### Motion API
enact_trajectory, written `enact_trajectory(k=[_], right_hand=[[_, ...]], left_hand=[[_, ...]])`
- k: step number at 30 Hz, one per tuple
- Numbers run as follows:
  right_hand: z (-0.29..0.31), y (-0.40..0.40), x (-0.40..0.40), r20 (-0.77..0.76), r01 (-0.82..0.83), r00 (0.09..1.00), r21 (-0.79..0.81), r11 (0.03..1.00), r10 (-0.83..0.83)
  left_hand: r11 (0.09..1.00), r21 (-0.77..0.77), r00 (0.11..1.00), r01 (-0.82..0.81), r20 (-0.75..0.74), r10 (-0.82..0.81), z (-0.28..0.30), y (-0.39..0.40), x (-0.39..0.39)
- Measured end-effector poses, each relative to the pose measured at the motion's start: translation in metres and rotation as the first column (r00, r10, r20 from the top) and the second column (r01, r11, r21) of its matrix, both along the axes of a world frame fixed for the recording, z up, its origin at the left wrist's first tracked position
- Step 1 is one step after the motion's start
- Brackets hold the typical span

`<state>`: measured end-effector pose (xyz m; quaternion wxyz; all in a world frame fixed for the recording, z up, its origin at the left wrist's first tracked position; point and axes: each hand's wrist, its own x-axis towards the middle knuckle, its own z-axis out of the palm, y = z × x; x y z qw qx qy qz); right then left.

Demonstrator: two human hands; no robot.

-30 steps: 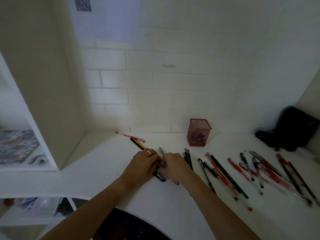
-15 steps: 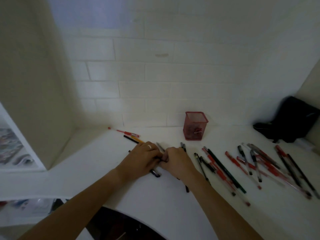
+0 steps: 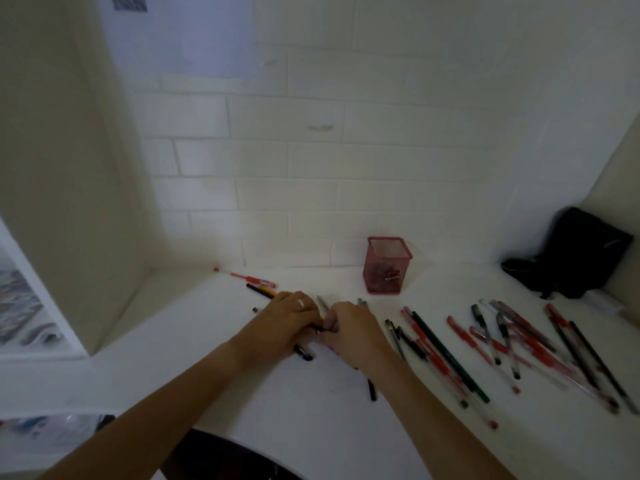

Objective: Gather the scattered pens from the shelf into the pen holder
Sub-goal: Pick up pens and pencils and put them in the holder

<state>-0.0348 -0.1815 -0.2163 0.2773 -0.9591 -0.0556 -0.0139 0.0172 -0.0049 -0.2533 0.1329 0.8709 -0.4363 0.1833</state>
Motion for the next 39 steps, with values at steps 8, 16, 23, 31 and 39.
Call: enact_trajectory(k=[8, 16, 23, 31, 39], right_hand=[[0.096, -0.054, -0.004, 0.212, 0.023, 0.965, 0.519, 0.855, -0.154], [0.088, -0.087, 0.039, 0.286, 0.022, 0.867, 0.796, 0.605, -0.407], [0.086, -0.128, 0.083, 0.413, 0.125, 0.621, 0.787, 0.604, -0.666], [0.035, -0.119, 0.119, 0.376, 0.306, 0.775, 0.480, 0.822, -0.508], [0.011, -0.114, 0.117, 0.267, 0.355, 0.814, 0.475, 0.805, -0.516]], left_hand=[[0.869, -0.490, 0.997, -0.075, -0.037, 0.065, 0.058, -0.035, 0.021], [0.671, -0.718, 0.928, -0.186, -0.352, -0.119, 0.072, -0.125, 0.055], [0.723, -0.659, 0.959, -0.210, -0.282, 0.021, 0.041, -0.130, 0.076], [0.797, -0.584, 0.976, -0.154, -0.217, 0.029, 0.022, -0.134, 0.086], [0.805, -0.563, 0.946, -0.187, -0.325, -0.008, 0.014, -0.127, 0.074]])
